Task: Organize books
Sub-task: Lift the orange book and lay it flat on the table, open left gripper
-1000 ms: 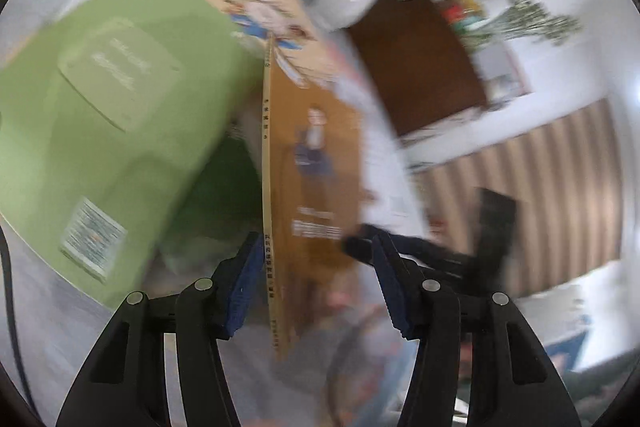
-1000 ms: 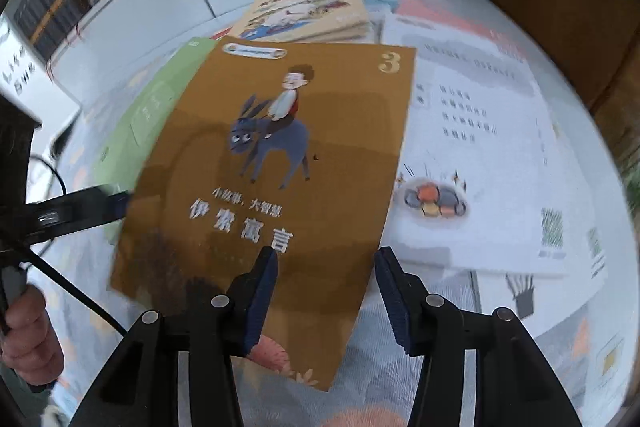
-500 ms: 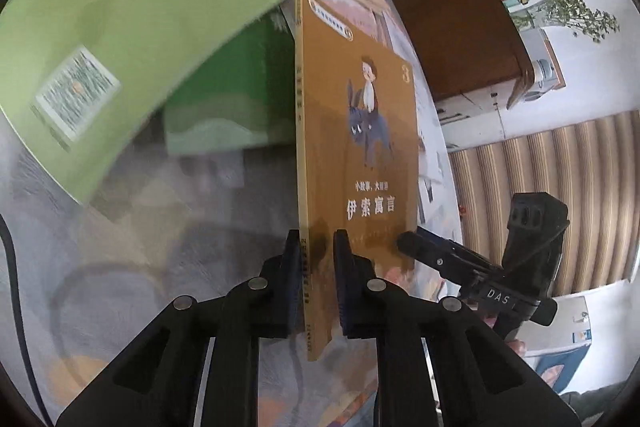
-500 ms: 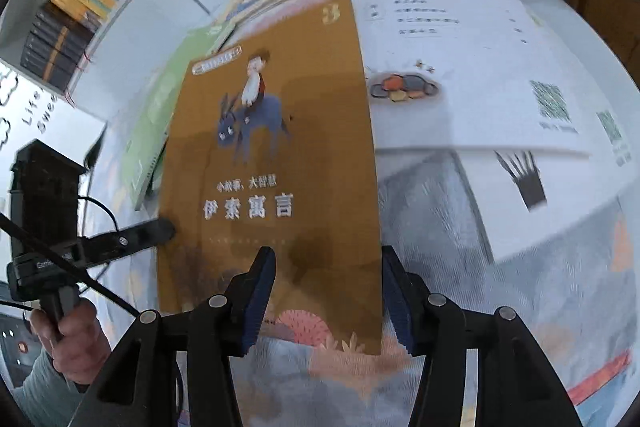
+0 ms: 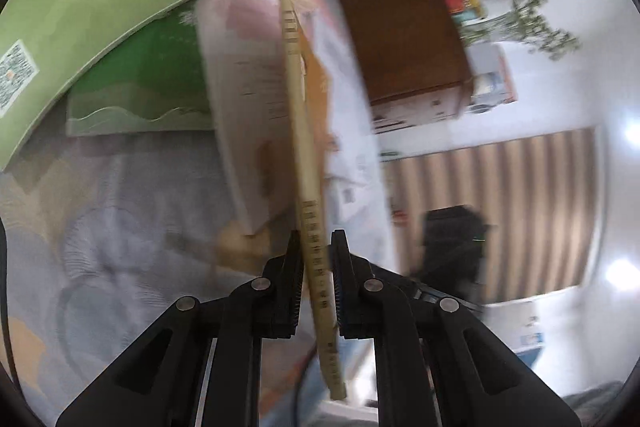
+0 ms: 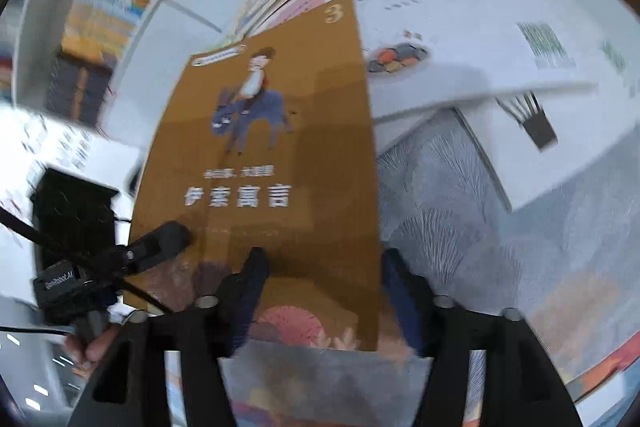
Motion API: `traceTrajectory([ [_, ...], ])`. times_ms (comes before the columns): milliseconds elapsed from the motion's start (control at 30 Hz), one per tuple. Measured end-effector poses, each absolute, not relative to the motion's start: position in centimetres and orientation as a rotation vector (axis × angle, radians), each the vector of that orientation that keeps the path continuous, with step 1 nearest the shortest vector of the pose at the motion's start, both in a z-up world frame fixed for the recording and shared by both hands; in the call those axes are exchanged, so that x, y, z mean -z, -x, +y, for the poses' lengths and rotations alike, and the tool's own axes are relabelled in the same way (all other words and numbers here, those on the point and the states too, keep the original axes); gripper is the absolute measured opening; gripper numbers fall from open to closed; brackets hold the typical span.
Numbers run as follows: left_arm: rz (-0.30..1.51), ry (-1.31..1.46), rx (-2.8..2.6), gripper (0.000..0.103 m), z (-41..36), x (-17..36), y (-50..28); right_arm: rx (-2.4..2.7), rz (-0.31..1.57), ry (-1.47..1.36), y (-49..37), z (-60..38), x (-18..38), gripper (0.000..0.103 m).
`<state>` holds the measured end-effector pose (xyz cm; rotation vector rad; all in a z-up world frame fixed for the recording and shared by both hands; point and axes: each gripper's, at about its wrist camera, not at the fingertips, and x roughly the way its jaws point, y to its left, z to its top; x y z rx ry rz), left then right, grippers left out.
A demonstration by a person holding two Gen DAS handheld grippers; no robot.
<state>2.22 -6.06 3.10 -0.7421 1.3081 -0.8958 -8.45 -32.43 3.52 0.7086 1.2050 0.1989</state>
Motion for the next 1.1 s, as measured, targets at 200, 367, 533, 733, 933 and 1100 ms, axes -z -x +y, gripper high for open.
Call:
traceTrajectory([
  [200,1.353,0.932,0.934,0.01,-5.0,-1.6,-3.0,-0.3,1.14,-1.059,9.1,-33.8,-0.8,0.073],
  [367,1.373,0.869,0.883,0.009,-5.5,-1.5,-2.4,-0.367,1.119,-1.136,8.9,-33.4,-0.4,0.047],
  [533,1.283,0.498,0.796,0.011,-6.2,-4.9,-1.0,-0.305,1.143,-0.726,8.1,-28.3,-6.4,0.038],
  [733,1.178,0.451,0.756,0.011,-4.3,-7.8,0.2,-0.284,1.099,-0.186,7.3,-20.6,-12.7,0.038],
  [933,1.051,0.526,0.679,0.012,1.7,-11.0,1.2,-0.398,1.048,-0.082,7.1,-19.4,-14.9,0.038],
  [1100,0.977,0.553,0.511,0.012,8.9,-11.7,1.4,-0.571,1.005,-0.001,4.3,-14.1,-15.0,0.038],
])
